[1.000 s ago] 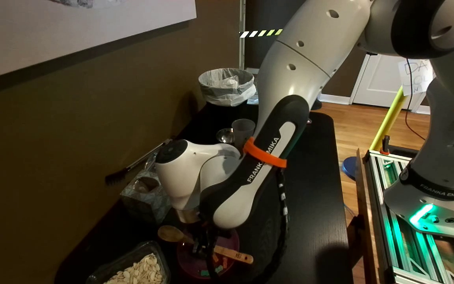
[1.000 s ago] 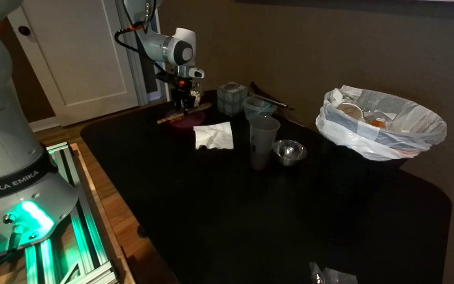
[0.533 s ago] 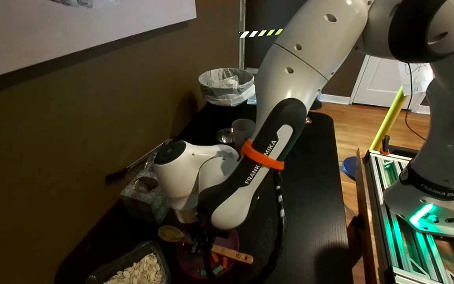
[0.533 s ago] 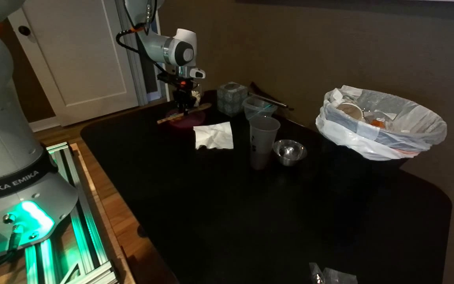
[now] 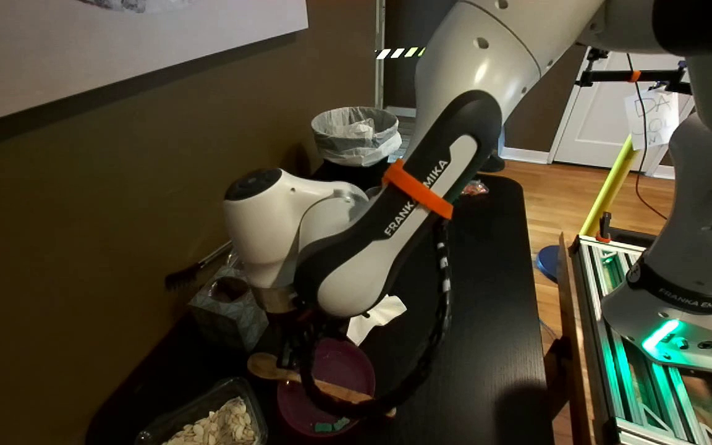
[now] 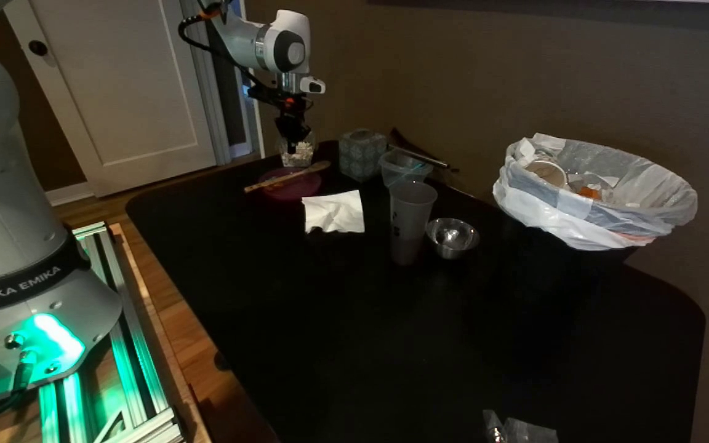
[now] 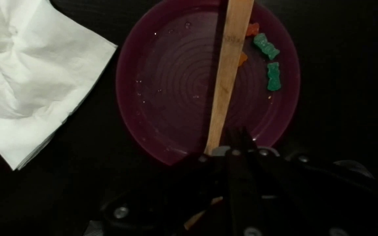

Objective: Put the pink plate and wooden spoon on the table

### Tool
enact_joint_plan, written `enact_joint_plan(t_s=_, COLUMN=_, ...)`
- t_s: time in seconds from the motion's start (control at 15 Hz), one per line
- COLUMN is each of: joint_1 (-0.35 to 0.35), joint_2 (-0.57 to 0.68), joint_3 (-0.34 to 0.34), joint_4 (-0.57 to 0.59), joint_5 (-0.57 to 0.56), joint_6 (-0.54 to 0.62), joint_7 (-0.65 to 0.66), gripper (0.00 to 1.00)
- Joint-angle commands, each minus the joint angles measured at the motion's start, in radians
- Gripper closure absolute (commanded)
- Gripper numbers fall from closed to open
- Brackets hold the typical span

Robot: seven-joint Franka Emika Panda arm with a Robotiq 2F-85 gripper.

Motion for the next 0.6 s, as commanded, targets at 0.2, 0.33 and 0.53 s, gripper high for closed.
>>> enact_joint_plan(t_s=0.2, joint_1=0.006, joint_2=0.023, joint_3=0.005, joint_4=-0.014, joint_5=0.019, joint_6=-0.016, joint_7=0.023, gripper=0.6)
enact_joint_plan(t_s=0.33, joint_1=0.006, joint_2=0.047, joint_3=0.004, joint_4=-0.016, joint_5=0.022, joint_6=-0.011, joint_7=0.026, gripper=0.44)
enact_joint_plan(t_s=0.53, joint_1=0.003, joint_2=0.082, joint_3=0.004, joint_4=-0.01, joint_5=0.027, joint_6=-0.008, joint_7=0.023, gripper=0.22)
